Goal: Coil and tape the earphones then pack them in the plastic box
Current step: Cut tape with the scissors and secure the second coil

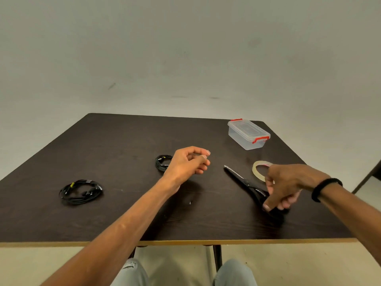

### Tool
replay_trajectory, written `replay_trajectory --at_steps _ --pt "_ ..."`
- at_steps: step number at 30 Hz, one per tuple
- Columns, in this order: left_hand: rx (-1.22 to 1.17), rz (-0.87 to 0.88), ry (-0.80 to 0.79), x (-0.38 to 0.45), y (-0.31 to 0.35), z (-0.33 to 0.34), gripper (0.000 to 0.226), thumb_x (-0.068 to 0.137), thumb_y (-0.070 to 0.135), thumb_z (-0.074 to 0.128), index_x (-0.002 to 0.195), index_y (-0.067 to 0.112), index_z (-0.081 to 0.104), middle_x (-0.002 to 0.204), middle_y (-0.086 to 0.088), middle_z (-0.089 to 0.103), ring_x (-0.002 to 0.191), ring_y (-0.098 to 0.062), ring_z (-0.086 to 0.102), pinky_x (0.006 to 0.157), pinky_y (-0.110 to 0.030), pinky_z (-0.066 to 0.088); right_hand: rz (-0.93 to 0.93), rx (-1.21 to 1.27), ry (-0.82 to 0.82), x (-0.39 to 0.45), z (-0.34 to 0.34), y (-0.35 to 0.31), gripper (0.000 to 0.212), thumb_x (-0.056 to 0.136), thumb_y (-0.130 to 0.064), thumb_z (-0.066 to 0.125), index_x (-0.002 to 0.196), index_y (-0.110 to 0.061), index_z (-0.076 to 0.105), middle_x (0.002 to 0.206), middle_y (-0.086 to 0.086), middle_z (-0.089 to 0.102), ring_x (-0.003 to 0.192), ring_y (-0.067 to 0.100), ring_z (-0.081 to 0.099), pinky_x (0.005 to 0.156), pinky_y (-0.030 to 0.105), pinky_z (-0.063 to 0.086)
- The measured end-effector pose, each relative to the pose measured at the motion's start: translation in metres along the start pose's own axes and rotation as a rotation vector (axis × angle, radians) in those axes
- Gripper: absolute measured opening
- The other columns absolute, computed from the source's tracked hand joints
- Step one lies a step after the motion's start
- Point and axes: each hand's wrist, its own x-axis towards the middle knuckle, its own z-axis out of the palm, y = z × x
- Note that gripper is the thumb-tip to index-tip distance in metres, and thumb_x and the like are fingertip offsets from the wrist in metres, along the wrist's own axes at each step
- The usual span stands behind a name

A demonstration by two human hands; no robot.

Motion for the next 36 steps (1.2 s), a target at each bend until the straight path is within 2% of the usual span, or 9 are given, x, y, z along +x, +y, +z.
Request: replay_trajectory --at_steps 3,6,8,11,15,21,26,31,36 --pt "0.022 0.032 -0.021 0.0 0.0 -0.008 0.014 0.101 0.01 0.065 0.109 0.014 0.076 0.089 -0.008 0.078 0.076 -0.014 0.071 0.076 -0.029 0.06 -0.04 0.101 -0.042 -0.001 -0.006 0.004 0.042 0.077 -0.031 0.095 0.101 -0.005 0.072 0.076 0.006 0.079 0.059 0.012 0.069 0.061 0.022 0.057" --pt "0.055 0.069 -0.035 0.001 0.001 -0.013 0.014 0.101 0.01 0.065 0.11 0.013 0.075 0.087 -0.008 0.078 0.076 -0.015 0.071 0.075 -0.029 0.059 -0.303 0.245 0.214 0.009 -0.005 -0.007 0.027 0.085 -0.032 0.088 0.089 -0.01 0.074 0.07 0.005 0.076 0.061 0.017 0.069 0.057 0.022 0.054" --pt "0.068 0.086 -0.047 0.001 0.003 -0.016 0.014 0.101 0.01 0.065 0.111 0.013 0.075 0.087 -0.009 0.078 0.076 -0.015 0.071 0.074 -0.028 0.06 -0.495 0.563 0.315 0.017 0.002 -0.03 0.023 0.088 -0.026 0.086 0.098 -0.008 0.076 0.083 0.015 0.08 0.07 0.02 0.072 0.063 0.023 0.059" --pt "0.098 0.112 -0.061 -0.001 0.007 -0.021 0.018 0.101 0.009 0.065 0.116 0.013 0.073 0.087 -0.009 0.078 0.076 -0.015 0.071 0.074 -0.026 0.06 -0.598 1.047 0.203 0.029 0.011 -0.068 0.043 0.08 -0.017 0.088 0.117 -0.005 0.071 0.107 0.022 0.079 0.091 0.023 0.076 0.08 0.032 0.066" --pt "0.126 0.117 -0.067 -0.003 0.008 -0.033 0.021 0.1 0.012 0.068 0.121 0.014 0.071 0.091 -0.014 0.078 0.078 -0.017 0.072 0.078 -0.03 0.061 -0.622 1.296 0.136 0.044 0.014 -0.097 0.06 0.069 -0.014 0.091 0.123 -0.003 0.068 0.114 0.027 0.077 0.092 0.024 0.078 0.083 0.034 0.066" --pt "0.154 0.108 -0.069 -0.001 0.008 -0.049 0.024 0.1 0.014 0.069 0.124 0.015 0.069 0.094 -0.016 0.078 0.08 -0.018 0.072 0.083 -0.037 0.062 -0.617 1.359 0.193 0.059 0.016 -0.116 0.048 0.077 -0.002 0.088 0.122 -0.001 0.07 0.1 0.019 0.076 0.084 0.02 0.075 0.079 0.032 0.064" --pt "0.163 0.091 -0.075 0.011 0.017 -0.067 0.024 0.097 0.013 0.072 0.121 0.01 0.071 0.09 -0.01 0.079 0.077 -0.015 0.069 0.076 -0.026 0.061 -0.632 1.41 0.274 0.07 0.014 -0.133 0.035 0.08 0.0 0.088 0.111 -0.006 0.073 0.092 0.014 0.071 0.074 0.015 0.068 0.069 0.026 0.062" --pt "0.204 -0.011 -0.056 0.022 0.031 -0.095 0.029 0.091 0.022 0.08 0.115 0.007 0.074 0.09 -0.01 0.08 0.071 -0.011 0.067 0.071 -0.023 0.057 -0.65 1.466 0.296 0.081 0.011 -0.154 0.037 0.079 -0.001 0.089 0.112 -0.004 0.073 0.092 0.013 0.071 0.071 0.014 0.066 0.071 0.028 0.062" --pt "0.518 0.027 0.133 0.033 0.022 -0.123 0.015 0.092 0.034 0.078 0.101 0.022 0.079 0.086 0.001 0.08 0.072 -0.004 0.066 0.069 -0.016 0.05 -0.624 1.406 0.423 0.102 0.007 -0.17 0.031 0.081 -0.002 0.089 0.107 -0.006 0.073 0.086 0.008 0.074 0.07 0.011 0.068 0.069 0.029 0.061"
